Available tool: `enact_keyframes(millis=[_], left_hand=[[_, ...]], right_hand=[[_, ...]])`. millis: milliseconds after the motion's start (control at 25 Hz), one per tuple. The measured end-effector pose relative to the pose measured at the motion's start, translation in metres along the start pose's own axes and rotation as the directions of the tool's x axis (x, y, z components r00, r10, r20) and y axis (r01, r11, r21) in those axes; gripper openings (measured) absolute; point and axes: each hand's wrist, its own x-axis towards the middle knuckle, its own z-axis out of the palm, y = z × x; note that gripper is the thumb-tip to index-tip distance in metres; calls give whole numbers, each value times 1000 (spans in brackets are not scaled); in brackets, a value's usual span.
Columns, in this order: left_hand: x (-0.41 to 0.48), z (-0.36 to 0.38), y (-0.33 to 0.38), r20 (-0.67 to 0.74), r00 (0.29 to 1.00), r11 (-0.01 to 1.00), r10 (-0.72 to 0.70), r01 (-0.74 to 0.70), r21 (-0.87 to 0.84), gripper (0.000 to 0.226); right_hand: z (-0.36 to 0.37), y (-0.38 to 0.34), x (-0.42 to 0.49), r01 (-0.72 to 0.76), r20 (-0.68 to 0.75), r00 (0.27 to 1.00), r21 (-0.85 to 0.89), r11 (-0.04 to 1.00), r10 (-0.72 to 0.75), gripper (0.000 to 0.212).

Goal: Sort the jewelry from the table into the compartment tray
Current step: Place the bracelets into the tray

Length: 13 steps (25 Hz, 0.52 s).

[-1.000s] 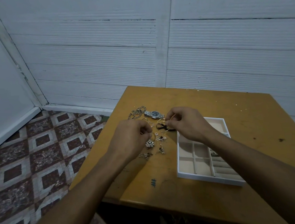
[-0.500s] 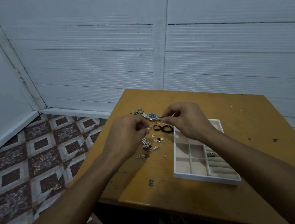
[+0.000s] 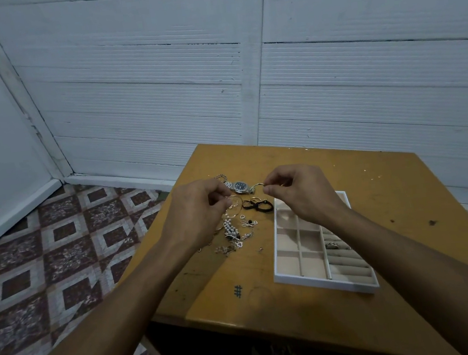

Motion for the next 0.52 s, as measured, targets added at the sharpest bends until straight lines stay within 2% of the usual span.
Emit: enact_keyframes(millis=[360, 520], left_hand=[[19, 26, 9, 126, 989, 995, -70, 79, -62, 8], [33, 48, 18, 175, 984, 999, -38, 43, -29, 7]], right_hand=[[-18, 32, 4, -107, -46, 993, -34, 994, 105, 5], [-38, 57, 3, -144, -80, 988, -121, 982, 135, 6]])
